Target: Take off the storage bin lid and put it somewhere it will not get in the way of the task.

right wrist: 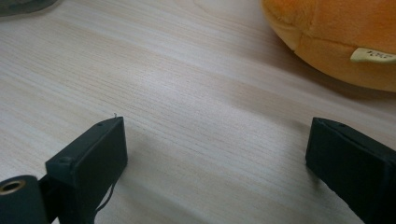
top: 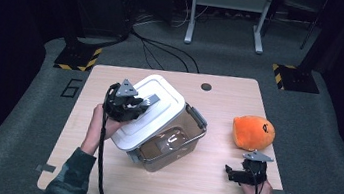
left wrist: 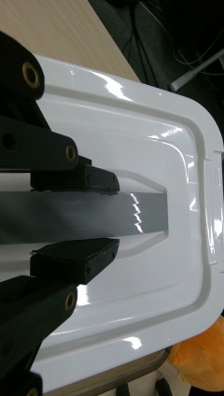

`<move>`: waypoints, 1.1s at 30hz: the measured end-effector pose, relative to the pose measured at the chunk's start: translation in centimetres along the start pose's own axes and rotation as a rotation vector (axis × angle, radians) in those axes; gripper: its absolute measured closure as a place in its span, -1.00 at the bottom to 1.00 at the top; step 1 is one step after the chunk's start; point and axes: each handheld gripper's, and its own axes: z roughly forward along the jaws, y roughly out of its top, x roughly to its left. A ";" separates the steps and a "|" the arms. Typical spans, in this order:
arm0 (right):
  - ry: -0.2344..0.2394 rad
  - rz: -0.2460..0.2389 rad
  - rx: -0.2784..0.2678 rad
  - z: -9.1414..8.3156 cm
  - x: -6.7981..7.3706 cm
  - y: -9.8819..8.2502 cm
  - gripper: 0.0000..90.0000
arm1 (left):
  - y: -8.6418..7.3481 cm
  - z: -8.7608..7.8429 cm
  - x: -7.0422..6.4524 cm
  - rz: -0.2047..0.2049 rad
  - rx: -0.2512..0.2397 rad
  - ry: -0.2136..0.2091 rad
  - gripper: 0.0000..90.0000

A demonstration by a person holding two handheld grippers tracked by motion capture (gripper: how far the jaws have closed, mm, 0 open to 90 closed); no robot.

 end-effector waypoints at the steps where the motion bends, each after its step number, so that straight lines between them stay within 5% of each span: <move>1: 0.002 0.000 0.000 0.0 0.0 0.0 -0.90 | -0.1 -0.1 0.1 -0.012 0.000 0.001 0.47; 33: -0.002 0.001 -0.001 0.0 0.0 0.0 -0.89 | -3.4 -2.9 4.9 -0.104 0.019 0.124 0.47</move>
